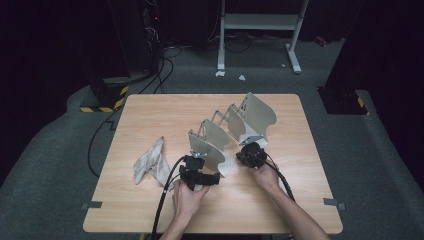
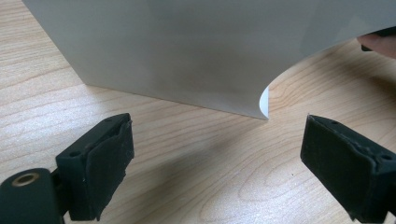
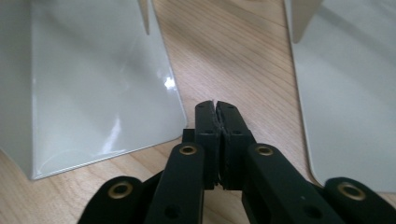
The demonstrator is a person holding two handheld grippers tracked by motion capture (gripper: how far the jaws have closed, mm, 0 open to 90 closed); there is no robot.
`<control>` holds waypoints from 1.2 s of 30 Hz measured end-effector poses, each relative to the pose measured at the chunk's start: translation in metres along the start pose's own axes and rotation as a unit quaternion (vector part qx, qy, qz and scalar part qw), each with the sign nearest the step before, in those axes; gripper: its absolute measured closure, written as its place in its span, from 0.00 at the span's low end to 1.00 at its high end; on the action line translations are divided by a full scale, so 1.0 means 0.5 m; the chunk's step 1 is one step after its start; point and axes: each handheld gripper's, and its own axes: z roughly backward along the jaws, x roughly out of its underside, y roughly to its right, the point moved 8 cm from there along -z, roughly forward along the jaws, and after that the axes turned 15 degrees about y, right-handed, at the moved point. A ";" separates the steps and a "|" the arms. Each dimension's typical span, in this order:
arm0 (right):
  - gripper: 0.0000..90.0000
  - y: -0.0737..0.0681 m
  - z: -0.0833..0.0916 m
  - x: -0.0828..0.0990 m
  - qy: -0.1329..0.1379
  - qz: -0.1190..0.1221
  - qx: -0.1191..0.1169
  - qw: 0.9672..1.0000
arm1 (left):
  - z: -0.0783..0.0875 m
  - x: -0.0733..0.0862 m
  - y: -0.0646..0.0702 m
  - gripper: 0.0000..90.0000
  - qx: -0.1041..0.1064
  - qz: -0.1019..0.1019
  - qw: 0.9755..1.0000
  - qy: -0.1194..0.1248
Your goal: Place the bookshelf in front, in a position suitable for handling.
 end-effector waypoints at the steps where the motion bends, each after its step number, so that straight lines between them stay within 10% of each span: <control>1: 1.00 -0.003 0.000 0.000 -0.002 0.002 -0.003 1.000 | 0.000 0.001 -0.001 0.11 0.003 -0.001 1.000 0.001; 13: 1.00 -0.022 -0.021 -0.016 -0.005 0.013 -0.009 1.000 | 0.013 0.016 -0.034 0.12 -0.007 0.002 1.000 -0.010; 27: 0.99 -0.119 -0.020 -0.014 -0.005 0.020 -0.070 0.997 | 0.037 0.033 -0.055 0.16 -0.009 0.006 1.000 0.000; 36: 0.84 -0.004 0.044 0.011 0.009 -0.044 -0.016 0.999 | 0.020 0.026 -0.045 0.17 -0.011 0.009 1.000 0.002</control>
